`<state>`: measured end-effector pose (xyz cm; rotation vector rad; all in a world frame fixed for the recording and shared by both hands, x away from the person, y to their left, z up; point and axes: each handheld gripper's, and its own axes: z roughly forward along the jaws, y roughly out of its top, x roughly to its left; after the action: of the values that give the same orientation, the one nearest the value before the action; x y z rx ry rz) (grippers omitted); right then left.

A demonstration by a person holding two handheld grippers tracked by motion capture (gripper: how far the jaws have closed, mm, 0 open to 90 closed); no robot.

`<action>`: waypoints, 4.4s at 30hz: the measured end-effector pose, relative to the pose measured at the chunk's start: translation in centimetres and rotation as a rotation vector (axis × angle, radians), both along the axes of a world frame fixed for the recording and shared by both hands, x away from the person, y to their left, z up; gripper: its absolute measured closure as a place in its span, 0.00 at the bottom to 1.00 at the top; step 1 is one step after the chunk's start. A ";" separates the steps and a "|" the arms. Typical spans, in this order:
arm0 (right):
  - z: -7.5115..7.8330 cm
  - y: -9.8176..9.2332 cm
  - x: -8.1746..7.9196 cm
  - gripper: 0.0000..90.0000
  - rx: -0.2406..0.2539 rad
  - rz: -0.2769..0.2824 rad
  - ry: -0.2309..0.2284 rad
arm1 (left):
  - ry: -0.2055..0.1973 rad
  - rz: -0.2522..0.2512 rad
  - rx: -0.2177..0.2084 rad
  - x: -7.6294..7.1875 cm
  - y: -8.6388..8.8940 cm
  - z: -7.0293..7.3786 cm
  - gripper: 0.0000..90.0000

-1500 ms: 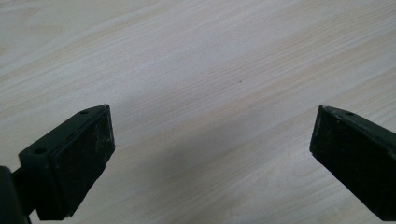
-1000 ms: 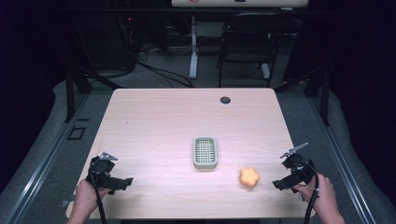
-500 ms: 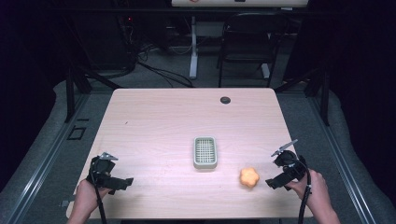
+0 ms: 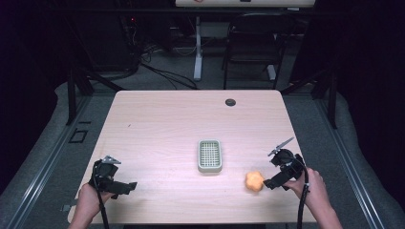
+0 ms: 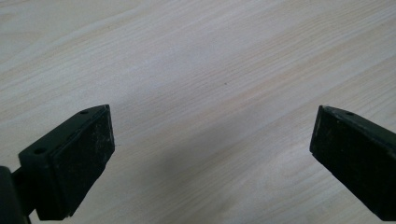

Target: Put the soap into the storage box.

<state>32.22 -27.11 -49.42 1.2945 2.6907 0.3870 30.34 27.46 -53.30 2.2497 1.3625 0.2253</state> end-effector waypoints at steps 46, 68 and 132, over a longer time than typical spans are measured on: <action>-3.9 5.8 1.8 0.15 -0.079 0.079 0.074 | 0.004 0.000 -0.008 -0.1 0.2 0.0 0.00; -4.8 6.6 1.5 0.27 -0.122 0.102 0.069 | 0.010 -0.005 -0.001 -0.1 0.2 -0.1 0.00; -0.3 4.6 1.9 0.28 0.013 0.043 -0.053 | -0.022 -0.011 -0.007 -0.2 0.3 0.2 0.00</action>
<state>34.12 -22.47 -49.69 1.2133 2.6804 0.4375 30.13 27.75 -53.11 2.2423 1.3370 0.2409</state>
